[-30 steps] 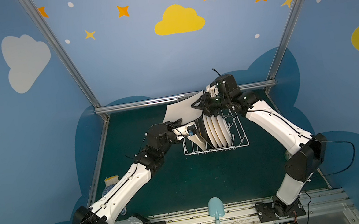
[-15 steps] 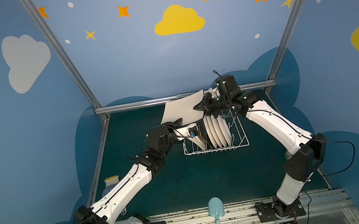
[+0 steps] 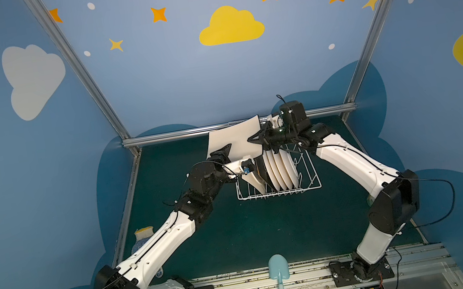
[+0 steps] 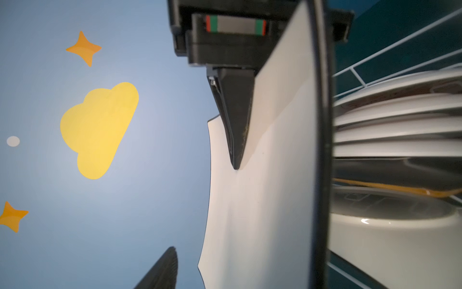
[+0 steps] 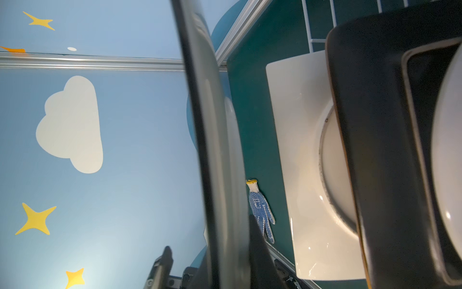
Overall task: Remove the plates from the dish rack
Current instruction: 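Open the left gripper and draw it back while the right gripper holds the plate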
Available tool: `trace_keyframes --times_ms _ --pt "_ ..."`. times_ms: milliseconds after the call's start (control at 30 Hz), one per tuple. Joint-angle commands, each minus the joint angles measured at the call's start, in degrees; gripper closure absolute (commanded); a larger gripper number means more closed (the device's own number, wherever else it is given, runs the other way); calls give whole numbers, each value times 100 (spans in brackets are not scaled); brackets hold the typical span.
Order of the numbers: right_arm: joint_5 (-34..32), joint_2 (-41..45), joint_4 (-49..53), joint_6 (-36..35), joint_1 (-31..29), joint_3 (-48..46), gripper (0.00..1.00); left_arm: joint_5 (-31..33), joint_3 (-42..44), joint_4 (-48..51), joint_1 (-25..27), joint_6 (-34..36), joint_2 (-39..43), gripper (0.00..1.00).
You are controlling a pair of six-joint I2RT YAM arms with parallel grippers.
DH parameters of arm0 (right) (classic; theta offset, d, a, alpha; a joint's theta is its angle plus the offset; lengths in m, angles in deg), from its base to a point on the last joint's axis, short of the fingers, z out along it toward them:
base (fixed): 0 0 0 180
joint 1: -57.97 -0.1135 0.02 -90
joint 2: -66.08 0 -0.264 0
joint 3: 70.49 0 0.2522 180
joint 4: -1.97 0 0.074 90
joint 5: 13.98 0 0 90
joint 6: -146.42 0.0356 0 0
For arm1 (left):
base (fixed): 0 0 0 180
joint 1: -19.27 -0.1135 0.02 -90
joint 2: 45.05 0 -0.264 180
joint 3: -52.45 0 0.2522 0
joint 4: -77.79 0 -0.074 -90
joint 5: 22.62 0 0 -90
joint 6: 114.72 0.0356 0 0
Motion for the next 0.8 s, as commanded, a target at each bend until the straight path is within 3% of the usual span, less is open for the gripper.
trace_keyframes --times_ms 0,167,433,767 --pt "183 498 -1263 50 69 7 100 -113 -98 -444 -18 -278 178 22" --pt "114 558 -1625 82 149 -54 100 -312 33 -365 -18 -681 292 0" --pt "-132 703 -2033 145 448 -248 100 -448 136 466 -19 -1364 694 0" --pt "-321 1121 -2213 -218 846 -532 100 -881 326 695 -497 -3288 1492 0"
